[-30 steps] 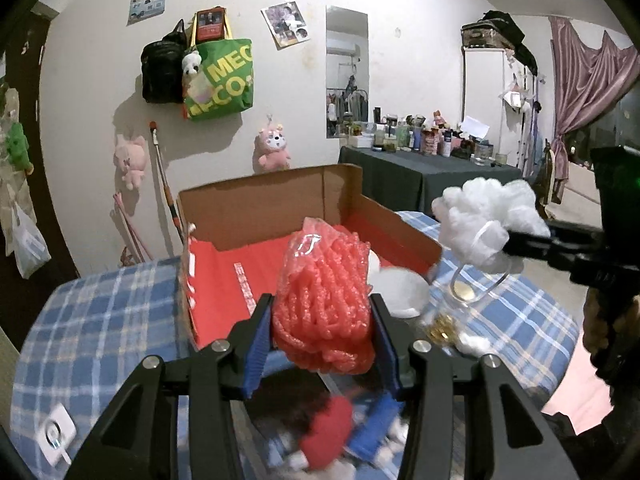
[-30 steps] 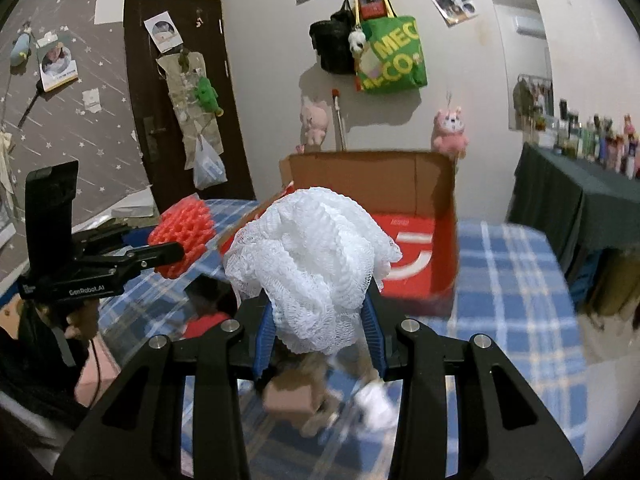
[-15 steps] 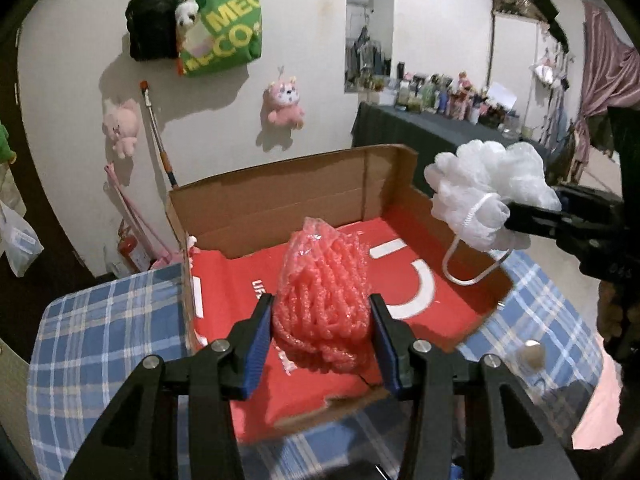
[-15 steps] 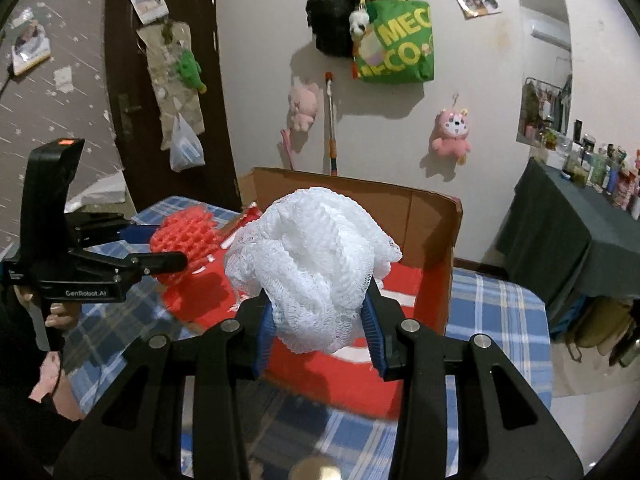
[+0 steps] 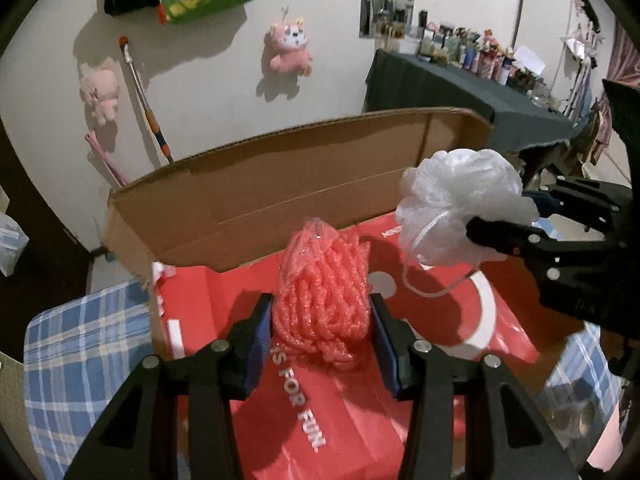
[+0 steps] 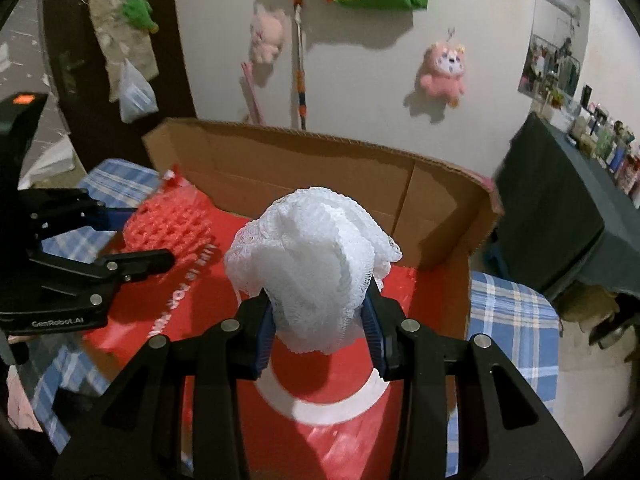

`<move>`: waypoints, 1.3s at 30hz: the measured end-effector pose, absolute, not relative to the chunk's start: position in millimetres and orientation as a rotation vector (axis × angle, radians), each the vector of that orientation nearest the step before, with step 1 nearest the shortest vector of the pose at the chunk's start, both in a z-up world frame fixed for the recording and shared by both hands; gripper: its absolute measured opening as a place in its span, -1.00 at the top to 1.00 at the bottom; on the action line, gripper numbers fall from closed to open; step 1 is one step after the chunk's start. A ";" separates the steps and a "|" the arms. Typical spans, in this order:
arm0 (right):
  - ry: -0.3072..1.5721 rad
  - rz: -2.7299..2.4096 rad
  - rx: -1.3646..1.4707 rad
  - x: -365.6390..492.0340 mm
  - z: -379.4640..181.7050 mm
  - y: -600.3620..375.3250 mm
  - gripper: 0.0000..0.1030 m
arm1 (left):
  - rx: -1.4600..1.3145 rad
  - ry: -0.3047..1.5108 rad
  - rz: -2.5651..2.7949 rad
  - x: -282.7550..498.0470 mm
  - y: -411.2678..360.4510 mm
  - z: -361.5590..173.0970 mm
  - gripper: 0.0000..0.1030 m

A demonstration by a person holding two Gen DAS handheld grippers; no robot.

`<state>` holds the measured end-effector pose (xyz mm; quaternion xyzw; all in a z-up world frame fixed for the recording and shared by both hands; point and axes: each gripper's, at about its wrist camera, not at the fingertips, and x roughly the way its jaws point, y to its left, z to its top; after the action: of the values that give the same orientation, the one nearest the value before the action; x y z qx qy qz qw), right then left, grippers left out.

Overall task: Organize soft objects
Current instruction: 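Carry the red sponge and white puff into the cardboard box with both tools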

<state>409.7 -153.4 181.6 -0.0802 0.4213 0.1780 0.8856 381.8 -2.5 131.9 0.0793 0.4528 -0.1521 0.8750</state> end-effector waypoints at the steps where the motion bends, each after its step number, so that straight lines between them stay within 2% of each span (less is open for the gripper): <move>1: 0.889 0.359 -0.175 416.4 178.1 -151.3 0.29 | 0.164 0.960 -0.312 387.7 -4.0 129.0 0.05; 10: 0.989 0.294 -0.177 456.4 149.9 -144.6 0.29 | 0.139 1.049 -0.282 416.9 -10.7 105.3 0.03; 26: 1.069 0.251 -0.235 477.1 112.8 -130.2 0.27 | 0.129 1.123 -0.232 437.1 -15.1 79.6 0.03; 39: 1.089 0.238 -0.236 477.2 107.7 -130.0 0.09 | 0.126 1.131 -0.208 433.0 -9.9 83.7 -0.04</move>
<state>477.2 -130.0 107.7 -0.1119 0.5154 0.1128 0.8421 433.0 -9.9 83.7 0.0595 0.5343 -0.0985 0.8374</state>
